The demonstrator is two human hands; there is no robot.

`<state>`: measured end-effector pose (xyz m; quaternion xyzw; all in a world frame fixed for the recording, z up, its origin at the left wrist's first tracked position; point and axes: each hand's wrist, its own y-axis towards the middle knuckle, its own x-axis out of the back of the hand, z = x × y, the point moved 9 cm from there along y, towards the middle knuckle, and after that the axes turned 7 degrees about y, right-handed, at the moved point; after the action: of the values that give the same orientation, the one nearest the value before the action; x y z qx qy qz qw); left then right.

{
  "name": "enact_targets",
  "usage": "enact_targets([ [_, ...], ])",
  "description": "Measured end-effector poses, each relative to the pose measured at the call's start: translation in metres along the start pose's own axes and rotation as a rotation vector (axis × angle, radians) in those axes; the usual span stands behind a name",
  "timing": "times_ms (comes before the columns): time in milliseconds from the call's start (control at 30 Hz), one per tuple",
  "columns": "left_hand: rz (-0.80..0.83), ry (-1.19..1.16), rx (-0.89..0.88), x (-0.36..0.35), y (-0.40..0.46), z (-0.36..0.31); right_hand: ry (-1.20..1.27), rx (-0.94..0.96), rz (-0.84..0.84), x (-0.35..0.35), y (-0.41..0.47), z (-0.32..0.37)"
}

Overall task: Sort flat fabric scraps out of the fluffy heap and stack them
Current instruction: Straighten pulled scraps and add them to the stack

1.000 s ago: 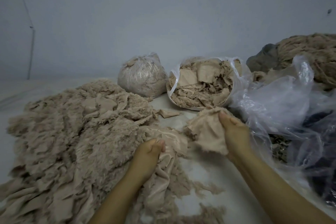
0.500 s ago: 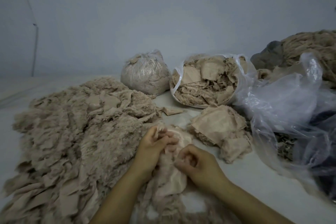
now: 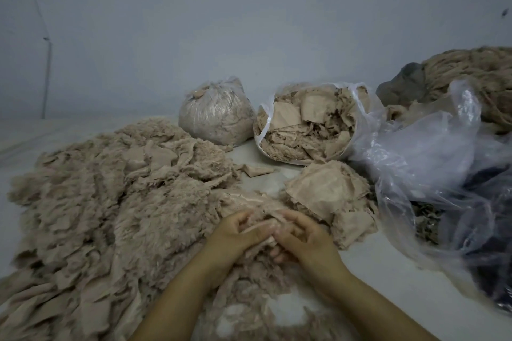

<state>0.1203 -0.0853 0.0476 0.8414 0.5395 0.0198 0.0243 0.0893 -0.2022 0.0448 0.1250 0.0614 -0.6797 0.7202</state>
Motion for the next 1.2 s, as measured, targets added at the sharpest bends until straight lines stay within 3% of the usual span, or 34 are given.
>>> enact_targets([
  [233,-0.409,-0.293,0.067,0.035,0.0,0.003,-0.082,-0.025,0.065,-0.004,0.0,0.0],
  [433,-0.537,-0.363,0.063,0.047,0.001,0.007,-0.057,-0.099,0.104,-0.005,0.001,-0.006],
  [700,-0.57,-0.3,0.059,0.045,0.001,0.006,0.103,-0.171,0.027,0.004,0.0,-0.019],
  [767,-0.414,-0.161,0.063,0.036,0.003,0.0,0.058,-0.108,0.005,0.007,0.001,-0.015],
  [833,-0.181,0.131,0.108,0.017,0.002,0.0,0.0,-0.037,-0.027,0.013,0.002,-0.01],
  [900,-0.072,0.286,0.121,0.005,-0.001,0.004,-0.001,0.004,-0.039,0.017,0.004,-0.007],
  [1000,-0.14,-0.044,0.078,0.006,0.002,0.0,0.024,0.005,0.015,0.012,0.007,-0.008],
  [1067,-0.271,-0.239,0.068,0.02,0.004,0.0,0.02,-0.006,0.054,0.008,0.006,-0.009],
  [1133,-0.444,-0.294,0.072,0.043,0.003,0.003,0.01,-0.012,0.079,0.008,0.006,-0.01],
  [1200,-0.478,-0.213,0.053,0.051,0.003,0.002,-0.03,-0.019,0.127,0.004,0.002,-0.009],
])
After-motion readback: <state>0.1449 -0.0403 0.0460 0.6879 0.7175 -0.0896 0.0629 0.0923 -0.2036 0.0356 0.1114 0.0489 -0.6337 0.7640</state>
